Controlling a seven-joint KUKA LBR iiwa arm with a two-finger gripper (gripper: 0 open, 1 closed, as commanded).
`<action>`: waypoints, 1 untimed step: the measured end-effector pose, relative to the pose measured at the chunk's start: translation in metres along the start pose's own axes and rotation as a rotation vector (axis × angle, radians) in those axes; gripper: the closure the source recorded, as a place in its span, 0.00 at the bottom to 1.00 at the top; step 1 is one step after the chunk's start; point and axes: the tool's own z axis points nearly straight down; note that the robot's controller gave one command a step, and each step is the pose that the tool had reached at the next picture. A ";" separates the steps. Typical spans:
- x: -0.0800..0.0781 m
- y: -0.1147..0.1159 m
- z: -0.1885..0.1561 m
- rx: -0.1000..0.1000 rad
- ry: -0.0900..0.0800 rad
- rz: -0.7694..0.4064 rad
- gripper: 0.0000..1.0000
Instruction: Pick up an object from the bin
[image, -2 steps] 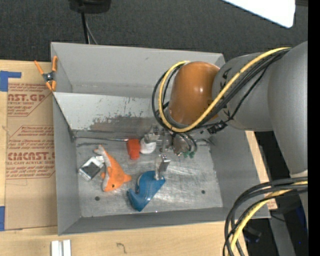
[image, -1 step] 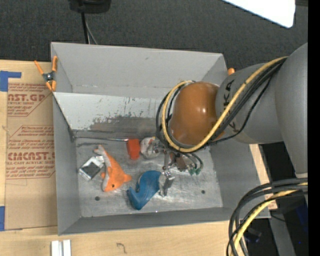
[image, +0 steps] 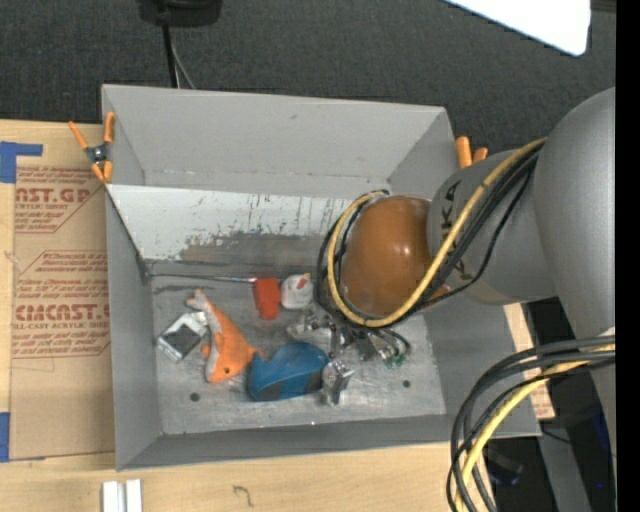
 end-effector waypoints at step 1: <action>0.000 0.000 0.000 0.000 0.000 0.000 1.00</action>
Offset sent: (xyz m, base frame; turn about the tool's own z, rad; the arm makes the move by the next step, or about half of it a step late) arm -0.0042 0.0159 0.1180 0.1860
